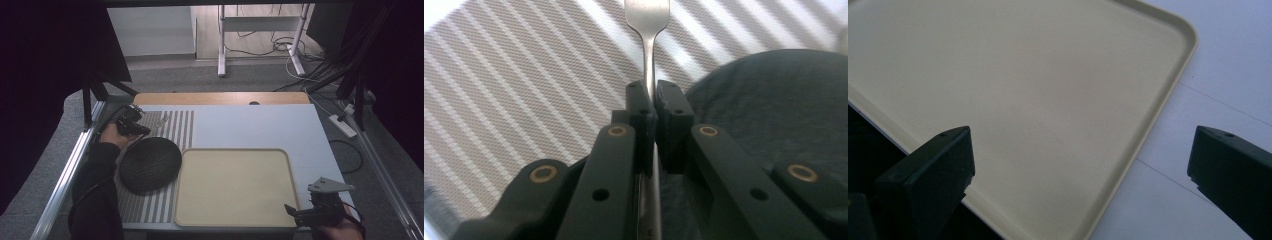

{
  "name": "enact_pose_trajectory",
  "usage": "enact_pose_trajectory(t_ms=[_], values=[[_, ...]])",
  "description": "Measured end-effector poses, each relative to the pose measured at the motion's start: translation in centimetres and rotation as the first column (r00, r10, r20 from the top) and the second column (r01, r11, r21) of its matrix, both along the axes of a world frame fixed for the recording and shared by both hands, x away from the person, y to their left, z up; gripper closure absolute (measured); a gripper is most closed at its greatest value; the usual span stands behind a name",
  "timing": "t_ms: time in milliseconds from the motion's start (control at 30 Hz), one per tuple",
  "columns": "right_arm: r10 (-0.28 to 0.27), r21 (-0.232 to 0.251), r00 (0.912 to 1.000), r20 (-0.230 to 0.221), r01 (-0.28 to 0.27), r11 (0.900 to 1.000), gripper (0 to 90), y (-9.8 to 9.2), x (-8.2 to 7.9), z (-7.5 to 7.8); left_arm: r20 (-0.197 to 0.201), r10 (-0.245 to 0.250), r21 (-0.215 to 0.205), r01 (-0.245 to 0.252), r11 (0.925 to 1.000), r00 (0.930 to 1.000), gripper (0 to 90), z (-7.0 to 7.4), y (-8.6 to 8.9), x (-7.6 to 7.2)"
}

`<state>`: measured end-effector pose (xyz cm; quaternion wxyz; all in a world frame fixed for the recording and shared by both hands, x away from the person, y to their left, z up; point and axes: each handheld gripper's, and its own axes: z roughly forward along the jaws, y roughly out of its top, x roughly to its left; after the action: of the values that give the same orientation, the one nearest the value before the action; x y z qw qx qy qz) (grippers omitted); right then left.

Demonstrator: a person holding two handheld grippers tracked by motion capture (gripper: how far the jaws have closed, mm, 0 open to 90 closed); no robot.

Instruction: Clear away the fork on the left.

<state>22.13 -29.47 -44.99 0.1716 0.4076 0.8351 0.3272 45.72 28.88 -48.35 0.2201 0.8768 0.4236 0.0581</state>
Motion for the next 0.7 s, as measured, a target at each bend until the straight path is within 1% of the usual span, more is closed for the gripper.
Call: enact_pose_trajectory(t_ms=[133, 267, 300, 367, 400, 533, 700], values=[[-0.001, -0.002, 1.0, 0.002, 0.001, 1.0, 0.0, 0.0, 0.0, 0.0, 0.0, -0.009, -0.018, 0.009, 0.9998, 1.0, 85.3, -0.3, -0.5, -0.8], [0.0, -0.001, 1.0, 0.003, 0.0, 1.0, 0.0, 0.0, 0.0, 0.0, -0.001, -0.016, -0.051, 0.016, 0.9986, 0.9999, 85.3, -0.4, -0.8, -1.7], [0.0, -0.001, 1.0, 0.003, 0.0, 1.0, 0.0, 0.0, 0.0, 0.0, 0.0, -0.019, -0.055, 0.019, 0.9983, 0.9998, 85.2, -0.5, -1.0, -2.0], [0.0, -0.001, 1.0, 0.004, 0.0, 1.0, 0.0, 0.0, 0.0, 0.0, -0.006, -0.017, -0.041, 0.017, 0.999, 0.9998, 85.3, -0.5, -1.0, -2.3], [-0.001, -0.001, 1.0, 0.004, 0.001, 1.0, 0.0, 0.0, 0.0, 0.0, -0.007, -0.016, -0.043, 0.016, 0.999, 0.9998, 85.3, -0.5, -1.0, -2.4], [-0.002, -0.003, 1.0, 0.003, 0.002, 1.0, 0.0, 0.0, 0.0, 0.0, -0.016, -0.013, -0.061, 0.012, 0.9981, 0.9998, 85.3, -0.6, -0.7, -3.3], [0.0, -0.002, 1.0, 0.006, 0.0, 1.0, 0.0, 0.0, -0.1, 0.0, -0.012, -0.001, -0.078, 0.0, 0.997, 0.9999, 85.2, -0.4, -0.8, -4.6]])
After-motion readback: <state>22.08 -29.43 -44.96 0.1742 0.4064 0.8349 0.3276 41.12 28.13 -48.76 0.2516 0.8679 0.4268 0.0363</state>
